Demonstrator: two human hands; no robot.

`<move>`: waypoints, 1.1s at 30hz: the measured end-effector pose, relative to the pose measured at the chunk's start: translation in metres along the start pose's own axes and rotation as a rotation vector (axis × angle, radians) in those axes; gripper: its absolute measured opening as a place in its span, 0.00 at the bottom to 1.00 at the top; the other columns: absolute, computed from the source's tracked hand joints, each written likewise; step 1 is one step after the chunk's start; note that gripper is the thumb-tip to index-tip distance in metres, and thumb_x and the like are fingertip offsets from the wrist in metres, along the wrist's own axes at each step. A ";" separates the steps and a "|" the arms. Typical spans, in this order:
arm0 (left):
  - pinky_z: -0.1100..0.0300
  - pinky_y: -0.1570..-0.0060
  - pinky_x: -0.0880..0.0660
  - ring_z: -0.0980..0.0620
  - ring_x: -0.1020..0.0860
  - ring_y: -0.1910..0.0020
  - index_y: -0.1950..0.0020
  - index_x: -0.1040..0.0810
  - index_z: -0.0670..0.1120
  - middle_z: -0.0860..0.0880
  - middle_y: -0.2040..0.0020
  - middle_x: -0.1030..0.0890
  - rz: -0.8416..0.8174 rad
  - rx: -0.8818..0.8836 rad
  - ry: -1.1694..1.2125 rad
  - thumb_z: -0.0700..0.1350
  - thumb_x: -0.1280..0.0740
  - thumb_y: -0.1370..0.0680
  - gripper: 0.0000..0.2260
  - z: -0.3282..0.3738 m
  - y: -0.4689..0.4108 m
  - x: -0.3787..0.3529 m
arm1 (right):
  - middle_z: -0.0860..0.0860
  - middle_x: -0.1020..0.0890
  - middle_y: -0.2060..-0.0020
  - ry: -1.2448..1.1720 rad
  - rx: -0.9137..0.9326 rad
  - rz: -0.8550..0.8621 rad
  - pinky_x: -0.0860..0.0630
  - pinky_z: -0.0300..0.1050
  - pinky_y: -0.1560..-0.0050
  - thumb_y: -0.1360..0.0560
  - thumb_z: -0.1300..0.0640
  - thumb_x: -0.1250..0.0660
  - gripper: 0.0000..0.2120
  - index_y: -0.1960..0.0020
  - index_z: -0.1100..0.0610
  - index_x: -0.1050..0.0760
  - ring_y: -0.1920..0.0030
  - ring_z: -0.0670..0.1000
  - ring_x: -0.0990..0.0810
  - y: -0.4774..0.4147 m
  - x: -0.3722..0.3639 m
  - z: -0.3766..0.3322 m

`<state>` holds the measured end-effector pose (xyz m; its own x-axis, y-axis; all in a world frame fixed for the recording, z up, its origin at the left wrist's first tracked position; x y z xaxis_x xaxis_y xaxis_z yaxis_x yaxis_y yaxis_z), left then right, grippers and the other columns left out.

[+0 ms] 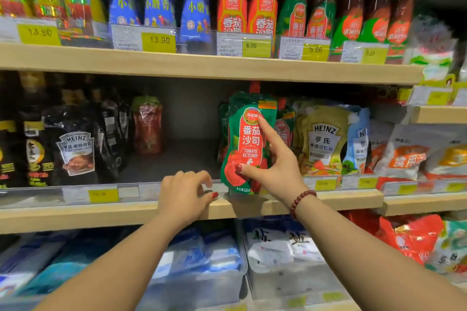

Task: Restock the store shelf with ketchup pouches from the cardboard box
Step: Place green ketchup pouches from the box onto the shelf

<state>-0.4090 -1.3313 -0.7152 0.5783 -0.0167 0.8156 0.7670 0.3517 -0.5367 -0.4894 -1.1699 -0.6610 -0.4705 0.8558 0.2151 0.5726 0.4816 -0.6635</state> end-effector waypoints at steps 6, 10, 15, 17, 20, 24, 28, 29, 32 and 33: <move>0.57 0.57 0.41 0.53 0.28 0.55 0.55 0.26 0.58 0.57 0.63 0.25 0.118 0.006 0.012 0.61 0.34 0.28 0.09 -0.002 0.000 -0.006 | 0.28 0.32 0.44 0.116 0.033 0.084 0.24 0.31 0.50 0.36 0.59 0.22 0.42 0.36 0.29 0.41 0.45 0.29 0.28 -0.034 -0.001 0.015; 0.59 0.56 0.44 0.56 0.31 0.57 0.55 0.26 0.59 0.58 0.64 0.27 0.147 -0.006 0.041 0.61 0.34 0.27 0.08 -0.004 0.000 -0.009 | 0.36 0.25 0.49 0.308 0.004 0.054 0.24 0.32 0.51 0.35 0.55 0.23 0.39 0.32 0.40 0.39 0.50 0.38 0.23 -0.047 -0.008 0.029; 0.59 0.56 0.44 0.56 0.32 0.58 0.54 0.27 0.59 0.59 0.63 0.28 0.144 0.009 0.035 0.61 0.36 0.27 0.08 -0.007 0.000 -0.011 | 0.44 0.22 0.49 0.404 -0.085 -0.080 0.20 0.45 0.51 0.33 0.55 0.25 0.44 0.28 0.39 0.47 0.54 0.43 0.20 -0.039 -0.022 0.058; 0.59 0.56 0.44 0.56 0.33 0.58 0.54 0.28 0.59 0.59 0.63 0.28 0.146 0.012 0.036 0.61 0.36 0.26 0.07 -0.007 0.000 -0.011 | 0.45 0.21 0.49 0.471 -0.085 -0.131 0.20 0.43 0.54 0.33 0.53 0.25 0.47 0.28 0.34 0.52 0.57 0.43 0.20 -0.037 -0.025 0.061; 0.59 0.56 0.45 0.56 0.34 0.58 0.55 0.28 0.59 0.59 0.63 0.29 0.154 0.021 0.029 0.60 0.35 0.26 0.07 -0.007 0.001 -0.010 | 0.43 0.21 0.56 0.660 -0.110 -0.147 0.21 0.42 0.61 0.34 0.45 0.26 0.46 0.29 0.33 0.55 0.63 0.42 0.22 -0.036 -0.022 0.062; 0.59 0.56 0.45 0.56 0.34 0.59 0.55 0.28 0.59 0.59 0.64 0.29 0.164 0.030 0.042 0.58 0.34 0.26 0.05 -0.006 0.004 -0.010 | 0.46 0.22 0.58 0.937 -0.195 -0.092 0.23 0.43 0.63 0.36 0.39 0.27 0.39 0.31 0.44 0.42 0.59 0.47 0.22 -0.035 -0.007 0.064; 0.60 0.55 0.44 0.56 0.33 0.59 0.55 0.27 0.59 0.59 0.63 0.28 0.171 0.034 0.049 0.58 0.34 0.26 0.05 -0.006 0.004 -0.010 | 0.50 0.23 0.61 0.901 -0.244 -0.123 0.21 0.45 0.58 0.34 0.50 0.24 0.55 0.30 0.34 0.66 0.62 0.48 0.22 -0.039 -0.014 0.065; 0.60 0.54 0.44 0.56 0.33 0.59 0.55 0.27 0.59 0.59 0.63 0.28 0.172 0.036 0.048 0.58 0.34 0.26 0.05 -0.006 0.004 -0.010 | 0.50 0.23 0.61 0.901 -0.252 -0.118 0.21 0.46 0.58 0.34 0.52 0.24 0.57 0.33 0.32 0.70 0.63 0.48 0.23 -0.039 -0.015 0.065; 0.60 0.54 0.44 0.56 0.34 0.59 0.55 0.27 0.59 0.59 0.63 0.29 0.175 0.045 0.050 0.57 0.33 0.26 0.05 -0.006 0.005 -0.011 | 0.53 0.23 0.57 0.890 -0.290 -0.113 0.20 0.47 0.56 0.33 0.54 0.24 0.58 0.34 0.32 0.72 0.60 0.51 0.22 -0.041 -0.020 0.068; 0.60 0.54 0.45 0.56 0.34 0.59 0.54 0.27 0.59 0.59 0.64 0.29 0.178 0.045 0.049 0.57 0.33 0.26 0.05 -0.006 0.005 -0.011 | 0.54 0.23 0.57 0.881 -0.301 -0.113 0.20 0.47 0.56 0.33 0.55 0.25 0.58 0.32 0.32 0.71 0.60 0.52 0.21 -0.042 -0.022 0.070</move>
<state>-0.4100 -1.3348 -0.7279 0.7171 0.0045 0.6970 0.6390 0.3951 -0.6600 -0.5502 -1.2221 -0.6883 0.0737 0.5769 0.8135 0.7619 0.4937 -0.4192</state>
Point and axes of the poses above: each hand's wrist, its own y-axis away from the middle knuckle, its own x-axis out of the back of the hand, z = x × y, the point moved 8 cm from there along -y, towards the middle knuckle
